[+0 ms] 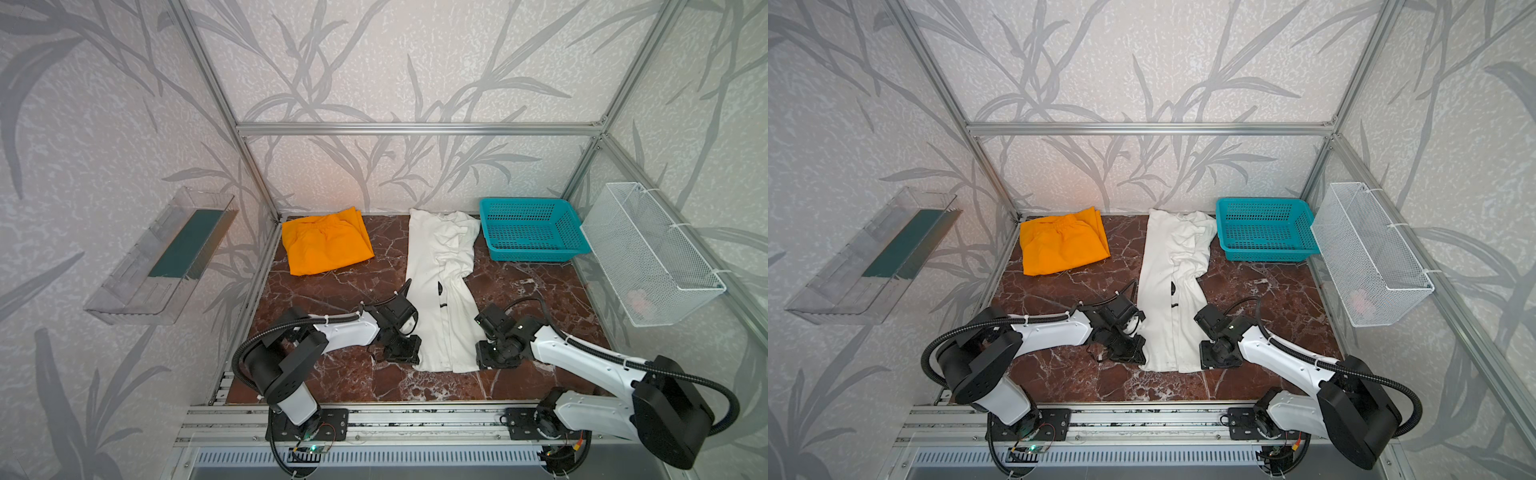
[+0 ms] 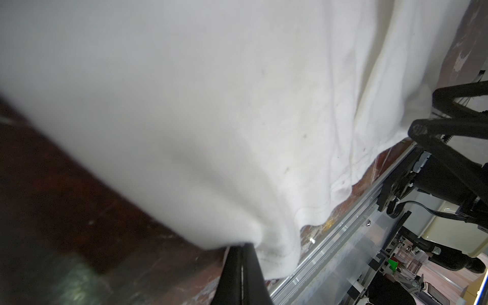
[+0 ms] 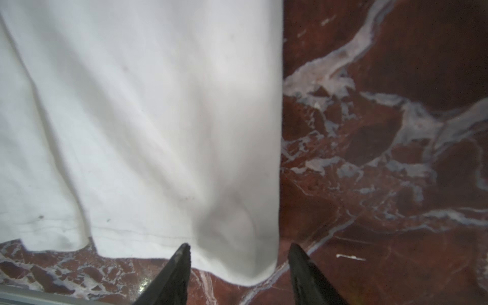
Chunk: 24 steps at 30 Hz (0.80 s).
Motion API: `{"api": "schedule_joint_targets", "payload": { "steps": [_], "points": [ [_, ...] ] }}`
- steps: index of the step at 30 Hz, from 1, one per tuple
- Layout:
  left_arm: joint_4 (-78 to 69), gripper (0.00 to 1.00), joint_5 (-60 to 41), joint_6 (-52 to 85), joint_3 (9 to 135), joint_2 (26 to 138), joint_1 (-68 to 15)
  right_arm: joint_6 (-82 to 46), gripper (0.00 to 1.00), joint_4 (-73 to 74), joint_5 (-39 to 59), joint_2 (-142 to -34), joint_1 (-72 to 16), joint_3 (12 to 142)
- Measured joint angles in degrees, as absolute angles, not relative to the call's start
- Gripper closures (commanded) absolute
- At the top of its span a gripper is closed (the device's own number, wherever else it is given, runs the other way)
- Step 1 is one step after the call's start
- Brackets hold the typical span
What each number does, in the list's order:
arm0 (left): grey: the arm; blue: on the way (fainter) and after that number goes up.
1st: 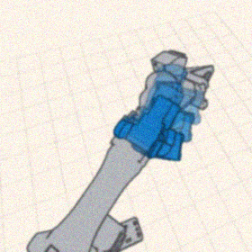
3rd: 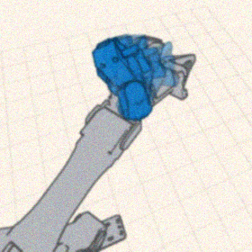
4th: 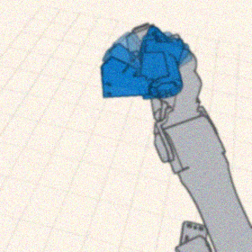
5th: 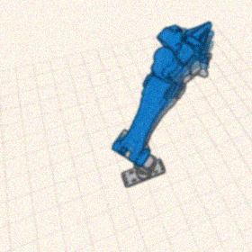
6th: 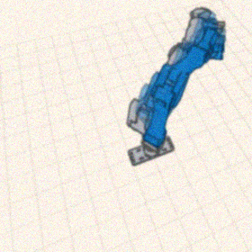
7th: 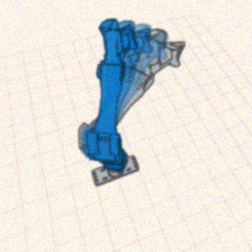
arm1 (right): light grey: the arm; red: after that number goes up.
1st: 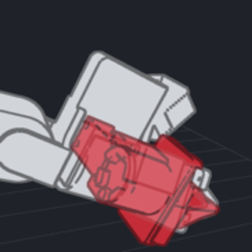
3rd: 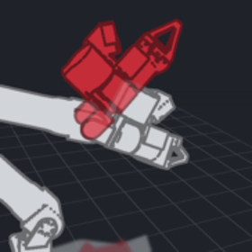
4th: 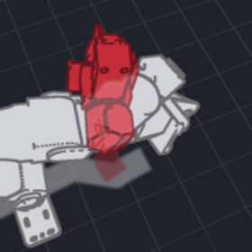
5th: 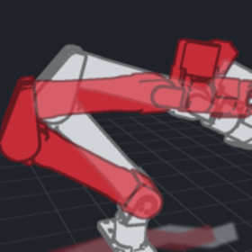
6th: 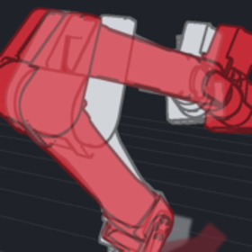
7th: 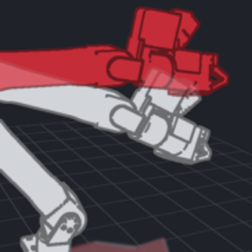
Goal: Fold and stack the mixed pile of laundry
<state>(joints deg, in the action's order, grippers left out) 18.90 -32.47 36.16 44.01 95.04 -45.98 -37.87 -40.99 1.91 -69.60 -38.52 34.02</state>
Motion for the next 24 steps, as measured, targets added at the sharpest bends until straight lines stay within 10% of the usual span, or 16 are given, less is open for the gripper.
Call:
{"api": "schedule_joint_targets", "payload": {
  "steps": [15, 24],
  "points": [
    [18.5, 1.0, -32.3, 37.1, 43.7, 94.9, -46.0, -38.0, 0.4, -37.2, 6.3, -63.2, -32.6, 28.4],
    [18.5, 1.0, -32.2, 37.3, 43.7, 94.9, -46.0, -35.9, 0.78, -31.5, 12.3, -67.1, -30.2, 28.2]
  ]
}}
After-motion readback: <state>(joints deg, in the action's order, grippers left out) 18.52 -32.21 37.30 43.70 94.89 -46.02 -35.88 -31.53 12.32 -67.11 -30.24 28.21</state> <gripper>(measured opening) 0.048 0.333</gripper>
